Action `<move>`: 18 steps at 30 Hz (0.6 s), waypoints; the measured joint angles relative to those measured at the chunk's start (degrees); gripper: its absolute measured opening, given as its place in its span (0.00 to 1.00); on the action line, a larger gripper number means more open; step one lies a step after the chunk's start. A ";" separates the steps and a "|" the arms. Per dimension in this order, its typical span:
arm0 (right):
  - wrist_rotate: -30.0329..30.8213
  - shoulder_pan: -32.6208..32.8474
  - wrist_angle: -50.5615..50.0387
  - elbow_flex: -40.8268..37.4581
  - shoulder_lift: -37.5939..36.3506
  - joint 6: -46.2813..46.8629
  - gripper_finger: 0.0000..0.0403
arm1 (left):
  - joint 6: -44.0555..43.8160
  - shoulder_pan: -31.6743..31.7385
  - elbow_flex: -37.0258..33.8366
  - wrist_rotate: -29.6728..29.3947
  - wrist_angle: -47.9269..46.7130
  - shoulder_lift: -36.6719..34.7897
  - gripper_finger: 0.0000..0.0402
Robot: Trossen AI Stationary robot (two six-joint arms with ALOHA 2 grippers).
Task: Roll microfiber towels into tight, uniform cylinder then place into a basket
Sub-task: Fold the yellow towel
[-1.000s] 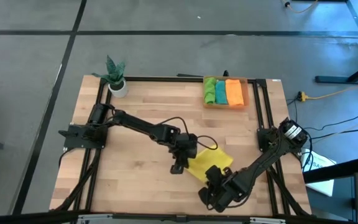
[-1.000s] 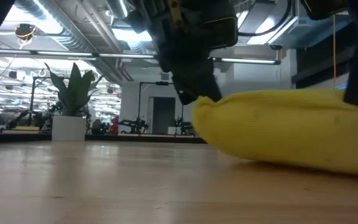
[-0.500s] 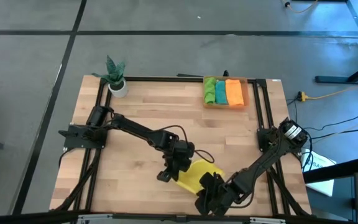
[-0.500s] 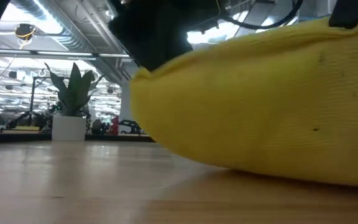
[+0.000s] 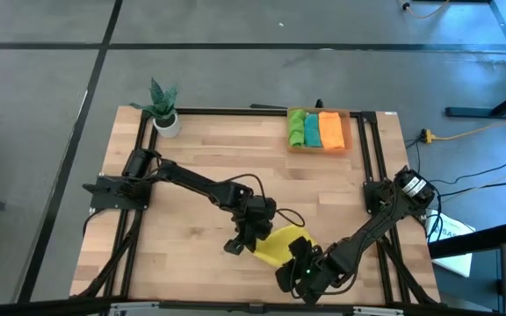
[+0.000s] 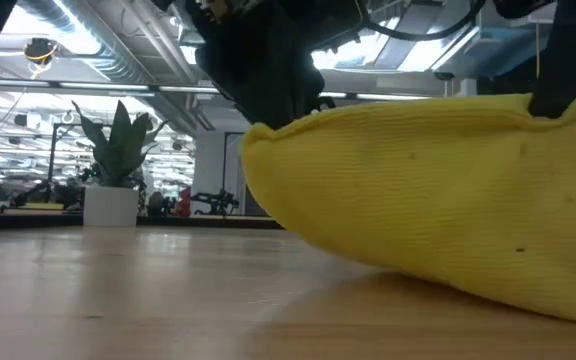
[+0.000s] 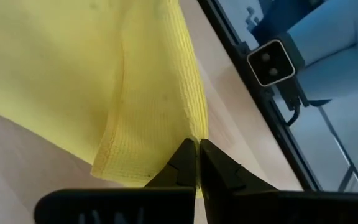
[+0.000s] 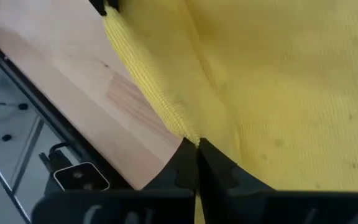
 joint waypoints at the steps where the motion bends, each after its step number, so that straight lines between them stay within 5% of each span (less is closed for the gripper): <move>1: -0.37 0.08 -0.09 0.00 0.00 1.00 0.01 | 0.00 0.14 0.00 -0.07 0.35 0.00 0.00; 18: -4.70 0.92 -6.99 -0.02 0.02 8.50 0.01 | -2.48 -0.06 0.04 -15.41 15.30 0.71 0.00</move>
